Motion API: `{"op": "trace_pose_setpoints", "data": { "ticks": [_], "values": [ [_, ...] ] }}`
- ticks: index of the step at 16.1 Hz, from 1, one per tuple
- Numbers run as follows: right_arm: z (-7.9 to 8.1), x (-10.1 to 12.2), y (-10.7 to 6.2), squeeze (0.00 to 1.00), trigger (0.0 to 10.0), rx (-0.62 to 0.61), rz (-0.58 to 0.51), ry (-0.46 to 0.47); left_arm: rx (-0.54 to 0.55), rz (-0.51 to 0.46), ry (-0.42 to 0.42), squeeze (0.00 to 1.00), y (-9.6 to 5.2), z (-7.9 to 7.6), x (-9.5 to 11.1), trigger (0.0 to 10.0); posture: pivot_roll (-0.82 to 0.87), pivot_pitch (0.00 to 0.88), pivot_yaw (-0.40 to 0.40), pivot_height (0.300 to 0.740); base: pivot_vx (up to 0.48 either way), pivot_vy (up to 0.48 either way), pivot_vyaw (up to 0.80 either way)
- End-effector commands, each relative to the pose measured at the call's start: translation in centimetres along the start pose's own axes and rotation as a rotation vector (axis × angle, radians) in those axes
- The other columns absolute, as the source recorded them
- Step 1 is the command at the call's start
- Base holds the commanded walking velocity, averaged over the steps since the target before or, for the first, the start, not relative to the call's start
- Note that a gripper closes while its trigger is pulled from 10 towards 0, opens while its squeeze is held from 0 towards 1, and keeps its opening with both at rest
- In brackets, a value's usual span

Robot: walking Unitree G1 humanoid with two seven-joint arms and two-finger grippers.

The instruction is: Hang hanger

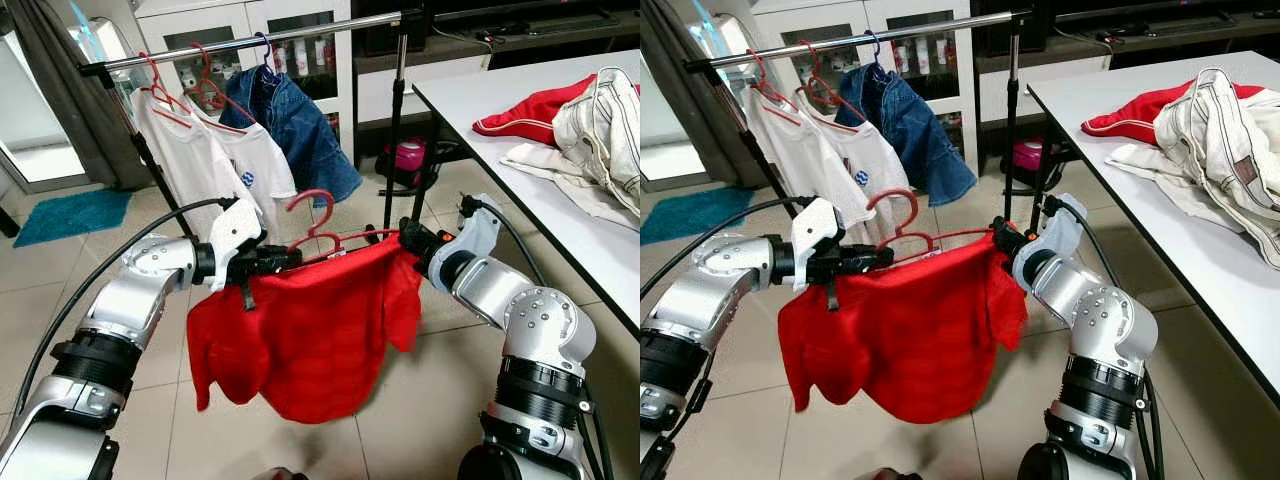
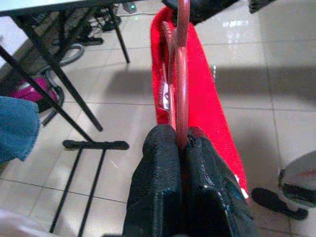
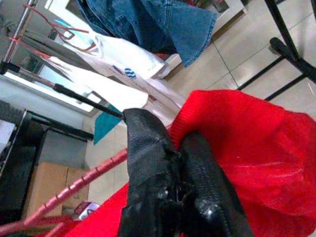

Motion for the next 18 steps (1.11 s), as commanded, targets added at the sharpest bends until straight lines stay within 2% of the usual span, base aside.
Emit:
{"op": "trace_pose_setpoints", "data": {
  "ticks": [1,4,7,9,11,12,13,14,15,18],
  "values": [
    [0.4,1.4,0.0,0.00,0.0,0.005,-0.050,0.006,-0.007,0.039,0.016,0.00,-0.7,-0.1,-0.5,0.0,-0.15,0.000,0.148,0.719,0.000,0.000,0.00],
    [0.8,1.7,0.0,0.00,0.0,0.024,-0.059,-0.001,-0.057,0.062,0.021,0.00,-0.8,-0.9,-1.0,0.0,-0.15,0.000,0.146,0.719,0.000,0.000,0.00],
    [2.8,1.5,-0.1,0.00,0.0,0.090,-0.040,-0.019,-0.086,0.142,0.027,0.00,-0.1,-1.6,-2.5,0.0,-0.15,0.000,0.145,0.719,0.000,0.000,0.00],
    [3.4,1.4,-0.3,0.00,0.0,0.109,-0.035,-0.026,-0.065,0.176,0.032,0.00,0.2,-1.3,-3.2,0.0,-0.15,0.000,0.145,0.719,0.000,0.000,0.00],
    [3.6,1.1,-0.5,0.00,0.0,0.110,-0.016,-0.044,-0.038,0.152,0.036,0.00,0.7,-0.7,-2.6,0.0,-0.16,0.000,0.151,0.719,0.000,0.000,0.00],
    [2.7,0.8,-0.3,0.00,10.0,0.062,-0.006,-0.096,-0.049,0.120,0.033,0.00,0.7,-0.8,-2.0,0.0,-0.16,0.000,0.151,0.719,0.000,0.000,0.00],
    [2.0,0.9,-0.1,0.00,10.0,0.039,-0.029,-0.154,-0.061,0.094,0.032,0.00,0.5,-0.9,-1.5,0.0,-0.16,0.000,0.155,0.719,0.000,0.000,0.00],
    [1.8,0.8,-0.1,0.33,10.0,0.053,-0.032,-0.174,-0.066,0.080,0.032,0.00,0.2,-0.9,-1.3,0.0,-0.16,0.000,0.155,0.719,0.000,0.000,0.00],
    [2.0,0.5,-0.1,1.00,10.0,0.080,-0.009,-0.187,-0.076,0.057,0.028,0.00,-0.1,-0.9,-1.0,0.0,-0.16,0.000,0.155,0.719,0.000,0.000,0.00],
    [2.6,-0.6,-0.9,1.00,10.0,0.180,0.081,-0.381,-0.096,0.031,0.017,0.00,-1.0,-0.9,-0.7,0.0,-0.16,0.000,0.153,0.719,0.000,0.000,0.00]
  ]
}}
Point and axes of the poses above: a point about 5 cm out from each wrist's last joint towards the gripper, its own y axis pointing out of the wrist towards the gripper, its own x axis along the axis of the wrist's last joint, z = x × y, the point moved 5 cm from there along y, pointing out of the wrist towards the gripper, and after that the axes turned 6 degrees about y, right-handed, at the moved point
